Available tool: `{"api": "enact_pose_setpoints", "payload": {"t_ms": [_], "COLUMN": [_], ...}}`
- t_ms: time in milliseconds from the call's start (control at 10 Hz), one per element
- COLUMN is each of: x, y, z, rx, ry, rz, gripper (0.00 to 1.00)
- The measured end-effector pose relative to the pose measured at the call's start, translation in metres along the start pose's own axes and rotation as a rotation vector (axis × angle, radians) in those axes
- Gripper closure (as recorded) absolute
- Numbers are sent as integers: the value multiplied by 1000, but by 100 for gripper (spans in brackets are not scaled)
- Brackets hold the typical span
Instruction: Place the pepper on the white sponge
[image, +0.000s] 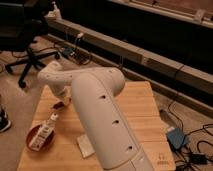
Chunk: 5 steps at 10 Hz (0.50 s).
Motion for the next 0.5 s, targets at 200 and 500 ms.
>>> {"api": "enact_pose_setpoints", "payload": {"t_ms": [200,500], "x": [13,26], "y": [6,16], "z": [-13,-34], "rx": [9,29], "ry": [11,8], "rz": [24,54], "gripper": [100,100]}}
